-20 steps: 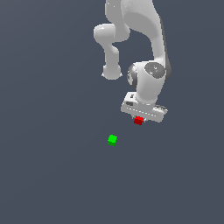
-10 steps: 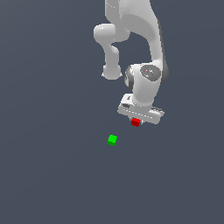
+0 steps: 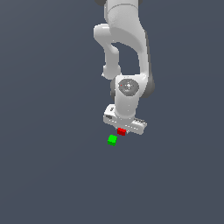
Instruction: Stack the red cube on top of the green cube.
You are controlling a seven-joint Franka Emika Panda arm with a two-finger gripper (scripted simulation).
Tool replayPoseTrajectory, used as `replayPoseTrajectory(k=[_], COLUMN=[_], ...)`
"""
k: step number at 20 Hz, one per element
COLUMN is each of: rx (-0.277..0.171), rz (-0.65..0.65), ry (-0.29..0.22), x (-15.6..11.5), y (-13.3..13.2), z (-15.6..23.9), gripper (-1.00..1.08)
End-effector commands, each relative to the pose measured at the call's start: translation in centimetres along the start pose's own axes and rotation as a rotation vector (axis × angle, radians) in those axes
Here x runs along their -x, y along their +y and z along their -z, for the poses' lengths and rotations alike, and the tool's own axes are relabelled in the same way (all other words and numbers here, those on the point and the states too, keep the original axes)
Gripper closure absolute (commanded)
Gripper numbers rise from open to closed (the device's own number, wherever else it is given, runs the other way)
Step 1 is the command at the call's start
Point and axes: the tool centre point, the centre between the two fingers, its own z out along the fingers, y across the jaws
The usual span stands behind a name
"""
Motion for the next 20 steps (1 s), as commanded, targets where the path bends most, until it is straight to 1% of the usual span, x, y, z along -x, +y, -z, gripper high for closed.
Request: replayPoseTrajectory(k=[1, 6, 12, 13, 20], rx=[0.0, -0.001, -0.001, -0.001, -0.001], rz=[0.001, 0.001, 0.001, 0.001, 0.001], ry=[0.001, 0.0, 0.0, 0.0, 0.0], x=[-1.7, -3.8, -4.6, -4.6, -4.6], y=[1.4, 3.1, 3.7, 3.7, 3.7], z=[-0.7, -1.7, -2.0, -2.0, -2.0], gripper=[1.08, 1.08, 1.08, -0.92, -0.92])
